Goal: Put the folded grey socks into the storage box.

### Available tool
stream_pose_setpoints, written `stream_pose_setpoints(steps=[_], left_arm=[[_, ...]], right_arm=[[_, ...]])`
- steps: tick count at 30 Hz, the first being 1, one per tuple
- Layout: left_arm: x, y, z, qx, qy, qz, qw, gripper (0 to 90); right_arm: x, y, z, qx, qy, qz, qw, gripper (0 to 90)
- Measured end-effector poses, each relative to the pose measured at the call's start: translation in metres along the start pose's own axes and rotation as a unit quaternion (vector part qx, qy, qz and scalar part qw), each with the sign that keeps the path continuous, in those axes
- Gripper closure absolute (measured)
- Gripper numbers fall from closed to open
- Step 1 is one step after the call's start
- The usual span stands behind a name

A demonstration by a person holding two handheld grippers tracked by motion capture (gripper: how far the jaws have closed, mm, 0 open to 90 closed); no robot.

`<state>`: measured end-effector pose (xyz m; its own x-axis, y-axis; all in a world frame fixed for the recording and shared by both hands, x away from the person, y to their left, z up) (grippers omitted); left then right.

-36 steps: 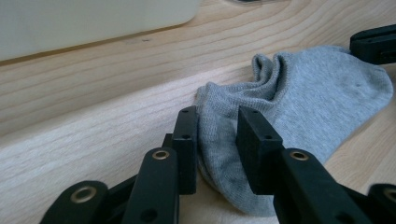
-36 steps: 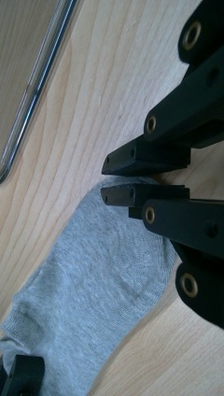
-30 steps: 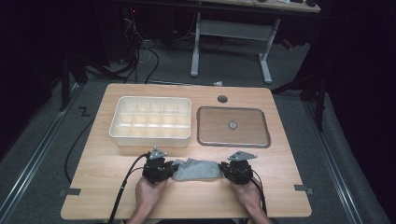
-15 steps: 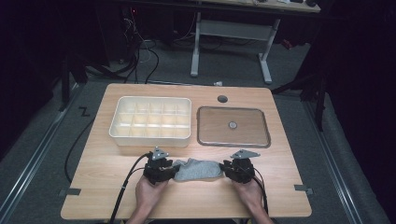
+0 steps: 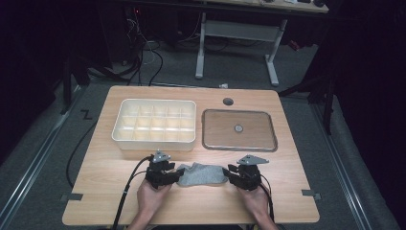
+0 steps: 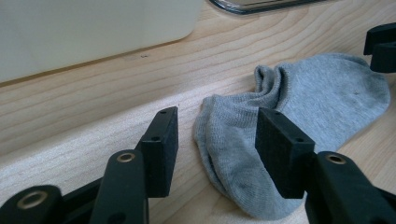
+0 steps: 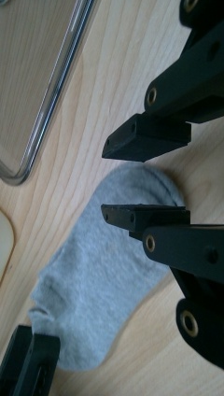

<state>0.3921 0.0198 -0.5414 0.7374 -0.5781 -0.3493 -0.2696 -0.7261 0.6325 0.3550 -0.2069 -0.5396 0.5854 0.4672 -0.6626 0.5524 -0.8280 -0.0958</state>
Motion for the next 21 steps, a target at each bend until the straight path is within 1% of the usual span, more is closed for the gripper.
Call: stream_pose_setpoints(steps=[2,9,13,16,17,21], left_arm=[[0.001,0.000,-0.001,-0.006,0.001,-0.003,1.0000,51.6],[0.002,-0.003,-0.001,-0.007,-0.004,-0.009,0.9999,54.0],[0.003,-0.004,-0.001,-0.008,-0.003,-0.009,0.9999,55.0],[0.004,-0.003,-0.001,-0.012,-0.003,-0.009,0.9999,55.8],[0.005,-0.003,-0.001,-0.011,-0.005,-0.010,0.9999,56.0],[0.006,-0.003,0.000,-0.007,-0.007,-0.009,0.9999,56.9]], right_arm=[[0.001,-0.008,-0.002,-0.007,0.001,-0.010,0.9999,69.0],[0.010,-0.026,-0.005,-0.019,-0.005,-0.033,0.9993,72.0],[0.014,-0.033,-0.006,-0.025,-0.009,-0.040,0.9988,73.5],[0.017,-0.039,-0.007,-0.030,-0.010,-0.046,0.9984,74.5],[0.018,-0.040,-0.007,-0.035,-0.010,-0.047,0.9983,75.0],[0.022,-0.047,-0.008,-0.041,-0.013,-0.051,0.9978,76.5]])
Point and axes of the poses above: each handheld gripper's, and its own axes: x roughly forward along the jaws, z roughly out of its underside, y roughly to its right, the point moved 4 cm from there along x, roughly forward along the jaws, and after that the axes turned 2 degrees about -x, right-handed, at the moved point
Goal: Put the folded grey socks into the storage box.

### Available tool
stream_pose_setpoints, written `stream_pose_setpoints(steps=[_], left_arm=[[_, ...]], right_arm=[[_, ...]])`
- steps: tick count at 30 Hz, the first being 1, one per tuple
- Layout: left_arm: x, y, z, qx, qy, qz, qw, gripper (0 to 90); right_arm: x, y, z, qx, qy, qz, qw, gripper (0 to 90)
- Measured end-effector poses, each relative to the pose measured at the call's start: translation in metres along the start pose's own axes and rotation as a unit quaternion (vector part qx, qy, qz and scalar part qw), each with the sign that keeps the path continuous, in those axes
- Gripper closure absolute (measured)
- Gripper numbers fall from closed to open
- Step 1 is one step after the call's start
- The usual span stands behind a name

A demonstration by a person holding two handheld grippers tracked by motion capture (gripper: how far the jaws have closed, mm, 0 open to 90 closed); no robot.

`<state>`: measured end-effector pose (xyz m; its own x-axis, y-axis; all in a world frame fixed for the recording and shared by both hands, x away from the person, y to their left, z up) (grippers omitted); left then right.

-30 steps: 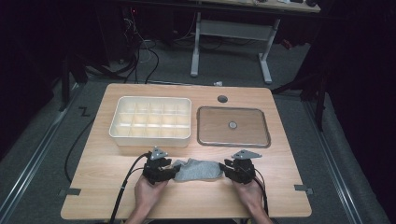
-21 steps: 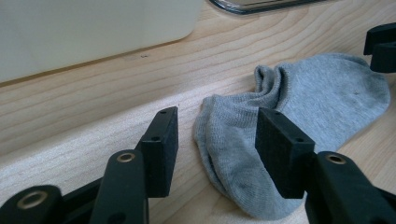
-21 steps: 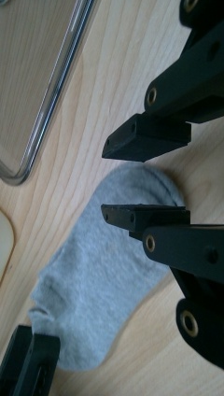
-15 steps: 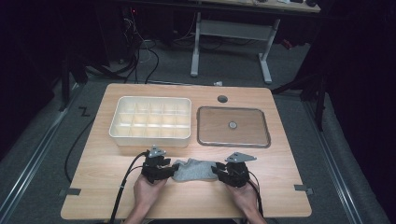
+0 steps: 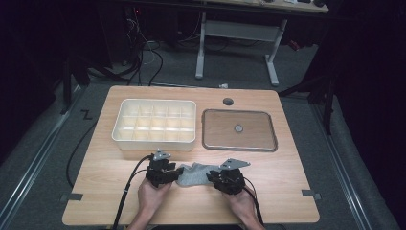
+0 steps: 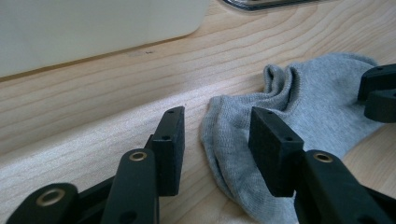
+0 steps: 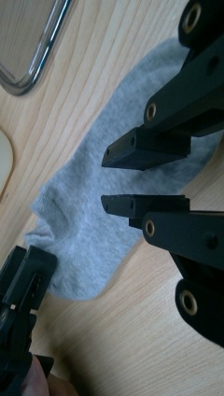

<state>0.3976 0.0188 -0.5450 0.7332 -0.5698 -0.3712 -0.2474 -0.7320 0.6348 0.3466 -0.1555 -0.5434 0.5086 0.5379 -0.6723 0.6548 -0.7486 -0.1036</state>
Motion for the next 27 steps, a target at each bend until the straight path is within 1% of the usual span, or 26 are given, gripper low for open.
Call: stream_pose_setpoints(steps=[5,8,16,21,24,27], left_arm=[[0.002,0.000,0.000,-0.006,-0.002,-0.001,1.0000,58.3],[0.002,0.000,0.000,-0.004,-0.003,-0.001,1.0000,59.4],[0.003,-0.001,0.000,-0.003,-0.002,-0.003,1.0000,62.2],[0.004,-0.001,0.000,0.001,-0.008,-0.003,1.0000,64.6],[0.004,-0.001,0.000,0.001,-0.011,-0.003,0.9999,66.6],[0.004,-0.001,0.000,0.001,-0.013,-0.003,0.9999,68.1]], right_arm=[[0.006,-0.006,-0.002,-0.004,-0.004,-0.002,1.0000,77.5],[0.009,-0.008,-0.002,-0.006,-0.005,-0.004,1.0000,77.9],[0.011,-0.009,-0.002,-0.009,-0.006,-0.003,0.9999,79.0],[0.013,-0.009,-0.002,-0.010,-0.008,-0.003,0.9999,79.6],[0.017,-0.011,-0.002,-0.017,-0.009,-0.004,0.9998,80.1],[0.018,-0.011,-0.002,-0.015,-0.009,-0.004,0.9998,80.6]])
Point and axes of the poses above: each handheld gripper's, and its own axes: x roughly forward along the jaws, z roughly out of its underside, y roughly to its right, the point moved 4 cm from there along x, roughly forward along the jaws, and after that the axes turned 2 degrees about -x, right-handed, at the moved point
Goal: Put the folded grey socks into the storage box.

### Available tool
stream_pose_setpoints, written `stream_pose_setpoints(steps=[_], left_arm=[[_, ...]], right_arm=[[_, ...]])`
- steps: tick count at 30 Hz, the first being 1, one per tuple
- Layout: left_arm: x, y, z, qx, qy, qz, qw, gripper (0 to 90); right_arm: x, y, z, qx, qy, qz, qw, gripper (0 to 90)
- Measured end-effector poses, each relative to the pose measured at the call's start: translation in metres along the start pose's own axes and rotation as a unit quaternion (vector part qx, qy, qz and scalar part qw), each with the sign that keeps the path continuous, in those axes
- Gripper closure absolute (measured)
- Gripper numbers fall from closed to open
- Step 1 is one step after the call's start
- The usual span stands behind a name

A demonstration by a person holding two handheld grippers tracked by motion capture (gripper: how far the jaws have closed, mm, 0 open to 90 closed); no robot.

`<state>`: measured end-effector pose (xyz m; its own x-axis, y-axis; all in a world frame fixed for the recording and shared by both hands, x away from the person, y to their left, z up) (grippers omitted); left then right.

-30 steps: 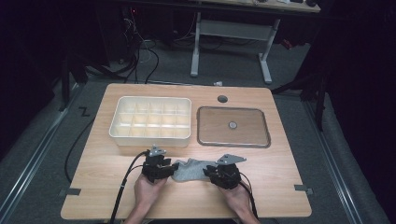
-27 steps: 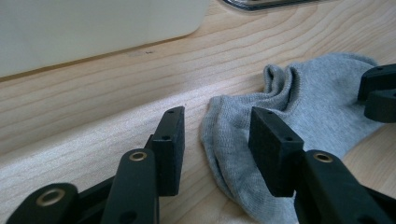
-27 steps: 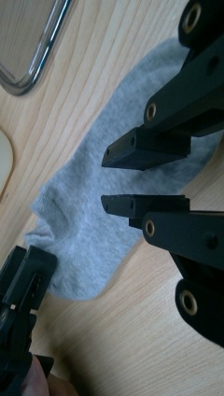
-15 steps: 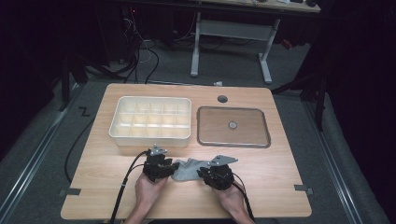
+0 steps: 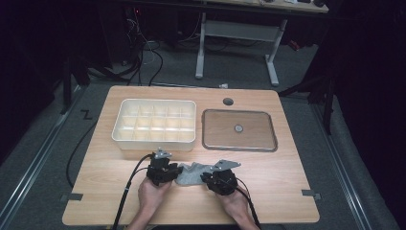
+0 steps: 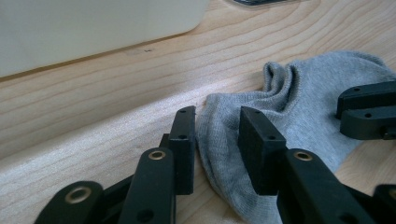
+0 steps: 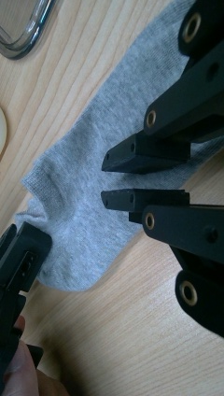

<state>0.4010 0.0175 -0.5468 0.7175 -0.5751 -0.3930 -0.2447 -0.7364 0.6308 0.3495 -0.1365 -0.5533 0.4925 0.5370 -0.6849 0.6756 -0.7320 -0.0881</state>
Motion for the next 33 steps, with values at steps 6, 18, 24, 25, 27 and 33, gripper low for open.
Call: stream_pose_setpoints(steps=[6,18,24,25,27,33], left_arm=[[0.0001,-0.0009,-0.0004,0.000,-0.001,-0.001,1.0000,71.8],[0.0004,-0.0007,0.0008,-0.006,-0.010,0.005,0.9999,81.3],[-0.0002,-0.0006,0.0010,-0.006,-0.010,0.011,0.9999,85.0],[-0.0002,-0.0006,0.0010,-0.006,-0.010,0.011,0.9999,85.3],[-0.0013,-0.0005,0.0004,-0.009,-0.008,0.015,0.9998,85.8],[-0.0057,0.0014,-0.0024,-0.010,-0.002,0.026,0.9996,86.4]], right_arm=[[0.0020,-0.0010,-0.0004,-0.004,-0.001,0.000,1.0000,81.3],[0.0034,-0.0028,0.0000,-0.018,-0.003,0.005,0.9998,82.4],[0.0035,-0.0027,0.0002,-0.020,-0.003,0.005,0.9998,82.5],[0.0035,-0.0027,0.0002,-0.020,-0.003,0.005,0.9998,82.5],[0.0035,-0.0027,0.0002,-0.020,-0.003,0.005,0.9998,82.4],[0.0035,-0.0027,0.0000,-0.023,-0.004,0.005,0.9997,82.4]])
Point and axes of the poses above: each handheld gripper's, and its own axes: x roughly forward along the jaws, z roughly out of its underside, y roughly to its right, the point moved 4 cm from there along x, roughly forward along the jaws, and after that the axes turned 2 degrees about -x, right-handed, at the moved point
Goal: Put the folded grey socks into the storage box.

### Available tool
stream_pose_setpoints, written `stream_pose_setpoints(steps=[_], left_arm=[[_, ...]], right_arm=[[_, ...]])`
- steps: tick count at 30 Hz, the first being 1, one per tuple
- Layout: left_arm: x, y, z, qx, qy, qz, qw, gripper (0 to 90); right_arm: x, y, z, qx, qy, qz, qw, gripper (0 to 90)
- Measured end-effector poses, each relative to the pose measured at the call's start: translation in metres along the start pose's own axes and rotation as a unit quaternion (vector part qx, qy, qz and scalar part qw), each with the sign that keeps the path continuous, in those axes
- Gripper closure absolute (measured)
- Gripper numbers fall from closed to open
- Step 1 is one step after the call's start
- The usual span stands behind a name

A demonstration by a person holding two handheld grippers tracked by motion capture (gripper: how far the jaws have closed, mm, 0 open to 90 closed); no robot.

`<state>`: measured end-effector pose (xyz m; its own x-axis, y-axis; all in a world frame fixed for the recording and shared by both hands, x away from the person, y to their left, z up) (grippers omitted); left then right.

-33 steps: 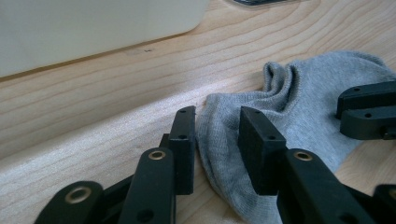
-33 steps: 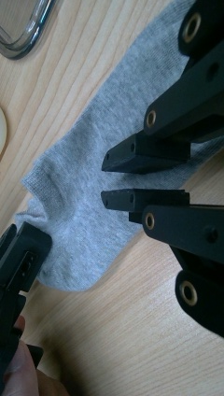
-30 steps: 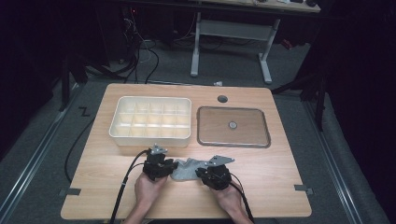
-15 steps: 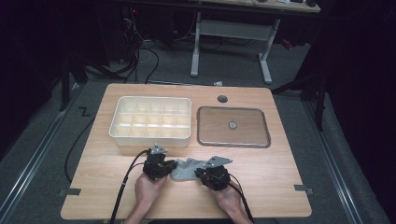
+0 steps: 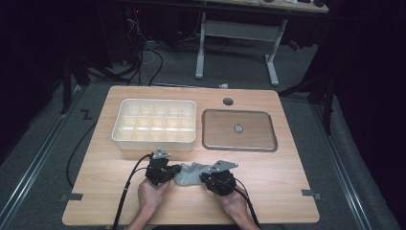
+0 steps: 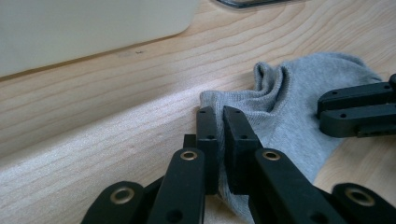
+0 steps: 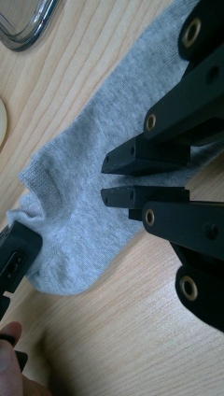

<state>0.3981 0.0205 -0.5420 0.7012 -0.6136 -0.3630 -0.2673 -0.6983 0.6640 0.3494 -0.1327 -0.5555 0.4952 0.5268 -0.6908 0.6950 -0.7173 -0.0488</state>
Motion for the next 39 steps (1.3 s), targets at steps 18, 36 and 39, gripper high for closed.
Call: stream_pose_setpoints(steps=[18,36,39], left_arm=[[-0.014,0.011,-0.006,-0.018,0.000,0.025,0.9995,86.7],[-0.027,0.021,-0.013,-0.035,0.002,0.045,0.9984,86.8],[-0.029,0.023,-0.015,-0.037,0.002,0.050,0.9981,86.8]], right_arm=[[-0.004,0.001,-0.005,0.022,0.010,-0.013,0.9996,82.5],[0.011,-0.003,-0.013,-0.003,-0.014,-0.012,0.9998,89.4],[0.013,-0.005,-0.015,-0.006,-0.017,-0.014,0.9997,89.5]])
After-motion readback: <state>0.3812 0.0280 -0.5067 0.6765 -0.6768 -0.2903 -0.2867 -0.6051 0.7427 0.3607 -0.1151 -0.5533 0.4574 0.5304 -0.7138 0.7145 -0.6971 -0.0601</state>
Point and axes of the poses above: each handheld gripper's, and its own axes: x roughly forward along the jaws, z roughly out of its underside, y roughly to its right, the point moved 4 cm from there along x, roughly forward along the jaws, and after that the axes turned 2 degrees about -x, right-handed, at the moved point
